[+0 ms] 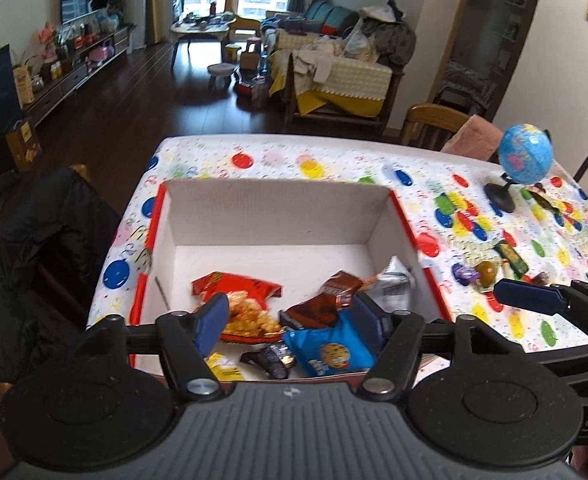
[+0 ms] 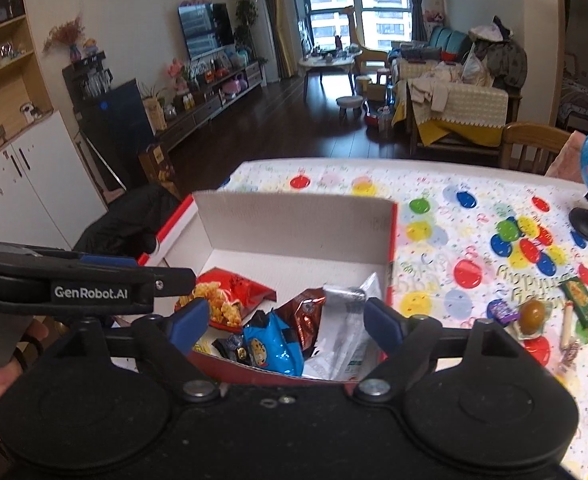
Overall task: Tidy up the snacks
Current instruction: 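Withdraw both tools from the box back toward the remaining snacks, then grasp the round brown egg snack with the left tool while the right tool grasps the silver foil ball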
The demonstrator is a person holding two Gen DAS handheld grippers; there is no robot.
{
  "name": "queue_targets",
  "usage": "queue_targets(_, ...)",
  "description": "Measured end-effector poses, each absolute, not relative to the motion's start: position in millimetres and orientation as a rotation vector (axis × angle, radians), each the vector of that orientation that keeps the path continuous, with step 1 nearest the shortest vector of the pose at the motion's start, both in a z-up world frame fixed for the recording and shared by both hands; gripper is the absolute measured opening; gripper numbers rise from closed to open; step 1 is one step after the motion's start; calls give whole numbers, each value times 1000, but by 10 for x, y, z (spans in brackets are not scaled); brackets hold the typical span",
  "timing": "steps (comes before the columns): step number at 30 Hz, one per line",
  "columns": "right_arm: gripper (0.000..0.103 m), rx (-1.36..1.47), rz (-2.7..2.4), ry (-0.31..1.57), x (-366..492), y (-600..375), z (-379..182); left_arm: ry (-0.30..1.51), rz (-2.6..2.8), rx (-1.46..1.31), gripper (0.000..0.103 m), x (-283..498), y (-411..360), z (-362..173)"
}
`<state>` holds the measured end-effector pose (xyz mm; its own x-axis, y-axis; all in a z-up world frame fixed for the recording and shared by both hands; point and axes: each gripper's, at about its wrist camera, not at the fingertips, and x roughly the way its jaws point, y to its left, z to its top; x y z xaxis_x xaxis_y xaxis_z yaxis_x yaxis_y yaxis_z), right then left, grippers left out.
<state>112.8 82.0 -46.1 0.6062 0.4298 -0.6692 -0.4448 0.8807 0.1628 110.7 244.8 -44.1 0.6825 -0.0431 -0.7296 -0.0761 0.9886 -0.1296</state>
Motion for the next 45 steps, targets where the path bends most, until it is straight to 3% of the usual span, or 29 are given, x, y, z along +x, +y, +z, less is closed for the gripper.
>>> queue_targets(5, 88, 13, 477, 746, 1083, 596, -363, 799, -15, -157, 74, 1105, 2284, -356)
queue_targets(7, 91, 25, 462, 738, 1070, 479, -334, 786, -35, -163, 82, 1108, 2209, -332)
queue_targets(9, 97, 34, 442, 733, 1055, 356, -320, 779, -56, -170, 84, 1119, 2119, -318)
queue_targets(11, 98, 42, 427, 725, 1041, 233, -309, 775, -74, -176, 85, 1143, 2020, -312)
queue_targets(16, 103, 59, 386, 694, 1018, -125, -295, 759, -103, -186, 101, 1203, 1742, -327)
queue_targets(34, 103, 96, 199, 723, 1338, -1704, -612, 849, -160, -119, 101, 1856, 321, -742)
queue_targets(45, 97, 135, 107, 809, 1742, -2435, -1053, 894, -146, -56, 101, 2346, -309, -1111)
